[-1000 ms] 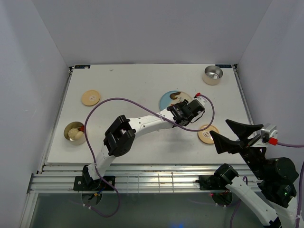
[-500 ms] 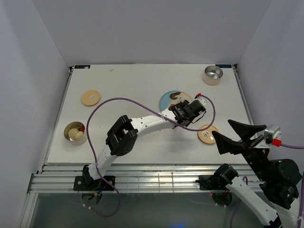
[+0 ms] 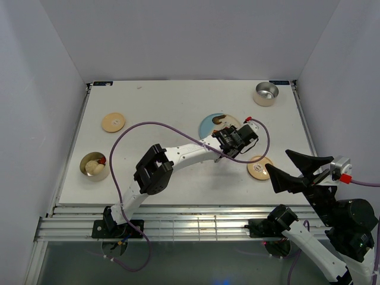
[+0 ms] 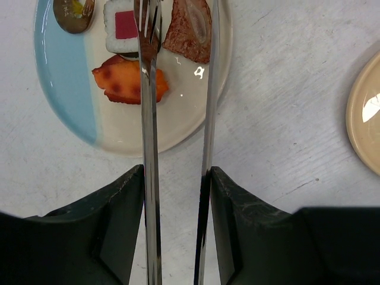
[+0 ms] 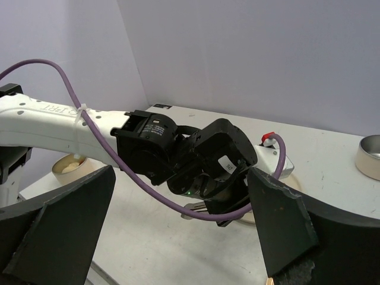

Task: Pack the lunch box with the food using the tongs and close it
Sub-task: Pick up the fake food from the plate.

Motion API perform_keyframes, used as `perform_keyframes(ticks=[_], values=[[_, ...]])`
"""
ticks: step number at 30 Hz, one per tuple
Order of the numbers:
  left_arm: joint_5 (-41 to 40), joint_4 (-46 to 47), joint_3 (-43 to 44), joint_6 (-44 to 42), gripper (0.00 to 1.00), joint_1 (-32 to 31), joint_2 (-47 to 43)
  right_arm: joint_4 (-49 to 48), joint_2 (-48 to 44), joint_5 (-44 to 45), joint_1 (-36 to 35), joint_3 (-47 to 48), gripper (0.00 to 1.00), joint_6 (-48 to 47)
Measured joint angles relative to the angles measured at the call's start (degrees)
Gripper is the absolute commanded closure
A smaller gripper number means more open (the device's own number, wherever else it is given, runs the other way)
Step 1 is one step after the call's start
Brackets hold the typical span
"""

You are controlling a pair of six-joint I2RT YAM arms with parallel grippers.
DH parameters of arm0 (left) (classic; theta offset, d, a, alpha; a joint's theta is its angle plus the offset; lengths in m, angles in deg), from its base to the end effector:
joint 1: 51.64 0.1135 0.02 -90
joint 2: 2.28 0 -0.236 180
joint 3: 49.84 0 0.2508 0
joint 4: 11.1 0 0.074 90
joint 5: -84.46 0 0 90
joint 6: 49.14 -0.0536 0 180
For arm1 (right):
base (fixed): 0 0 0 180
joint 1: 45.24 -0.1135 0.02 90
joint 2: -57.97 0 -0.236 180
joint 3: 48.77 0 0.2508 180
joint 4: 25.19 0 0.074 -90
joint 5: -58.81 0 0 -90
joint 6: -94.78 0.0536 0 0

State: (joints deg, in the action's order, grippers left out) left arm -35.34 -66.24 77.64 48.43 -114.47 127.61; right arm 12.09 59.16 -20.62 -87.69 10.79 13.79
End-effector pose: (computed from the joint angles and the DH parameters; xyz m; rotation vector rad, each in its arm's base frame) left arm 0.2459 -0.4207 0.1823 0.9439 2.2020 0.1187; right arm 0.0316 0.0155 0.3775 -0.1943 1.2212 0.6733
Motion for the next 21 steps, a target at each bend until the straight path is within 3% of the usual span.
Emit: perform_keyframes(ticks=[21], values=[[0.5, -4.2, 2.4, 0.3, 0.44, 0.0, 0.0, 0.5, -0.5, 0.5, 0.0, 0.6, 0.02, -0.4]])
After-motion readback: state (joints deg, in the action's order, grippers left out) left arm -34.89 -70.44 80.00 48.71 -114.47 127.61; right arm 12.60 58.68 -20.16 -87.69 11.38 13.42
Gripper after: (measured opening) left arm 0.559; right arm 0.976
